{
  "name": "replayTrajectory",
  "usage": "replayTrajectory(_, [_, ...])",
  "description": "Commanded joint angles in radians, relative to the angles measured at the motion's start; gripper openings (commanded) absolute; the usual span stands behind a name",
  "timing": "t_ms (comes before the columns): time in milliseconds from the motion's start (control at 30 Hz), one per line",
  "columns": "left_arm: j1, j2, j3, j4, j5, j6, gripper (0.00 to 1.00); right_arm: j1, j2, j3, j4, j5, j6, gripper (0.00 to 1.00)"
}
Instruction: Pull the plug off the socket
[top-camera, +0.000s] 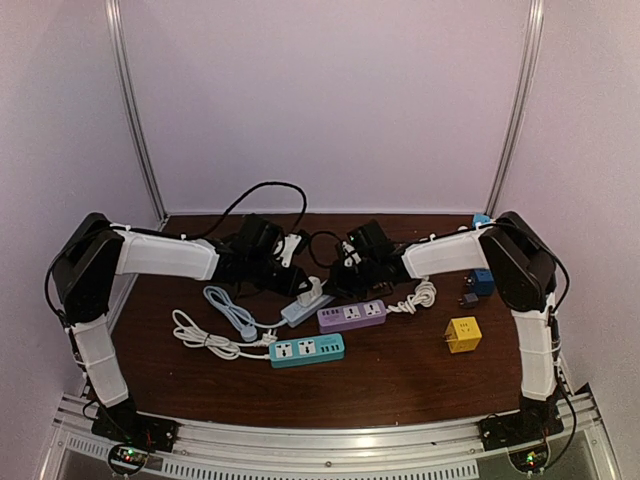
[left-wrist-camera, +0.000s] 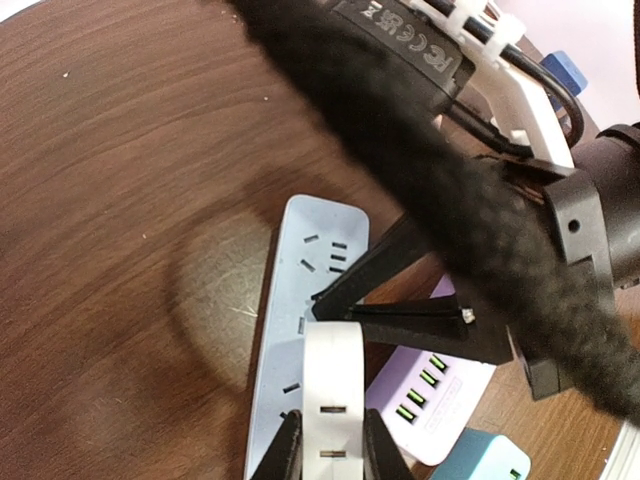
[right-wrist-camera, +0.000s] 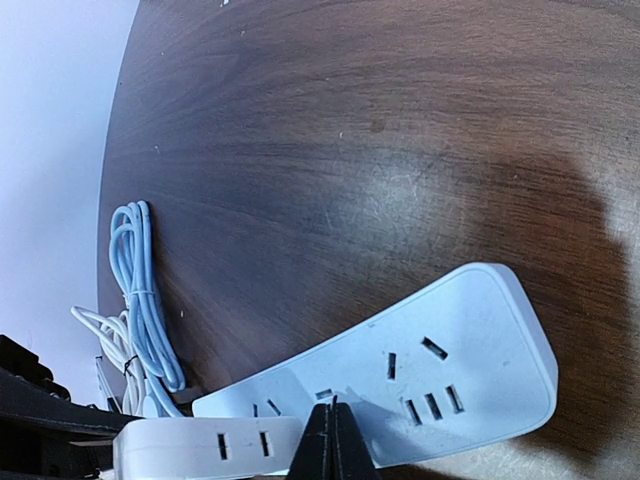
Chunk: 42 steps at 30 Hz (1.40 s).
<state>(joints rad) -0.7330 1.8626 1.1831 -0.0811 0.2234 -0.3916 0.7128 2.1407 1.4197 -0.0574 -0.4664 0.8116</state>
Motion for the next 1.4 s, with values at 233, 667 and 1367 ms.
replayTrajectory(233, [0.000, -0.037, 0.147, -0.033, 0.042, -0.064, 0.00, 0.008, 0.060, -0.069, -0.111, 0.145, -0.068, 0.00])
replayTrajectory(667, [0.036, -0.054, 0.149, -0.103, 0.078, -0.085, 0.00, 0.007, 0.034, -0.079, -0.107, 0.155, -0.083, 0.00])
replayTrajectory(1367, [0.203, -0.070, 0.038, 0.023, 0.230, -0.221, 0.02, 0.008, -0.316, -0.113, -0.049, 0.261, -0.170, 0.08])
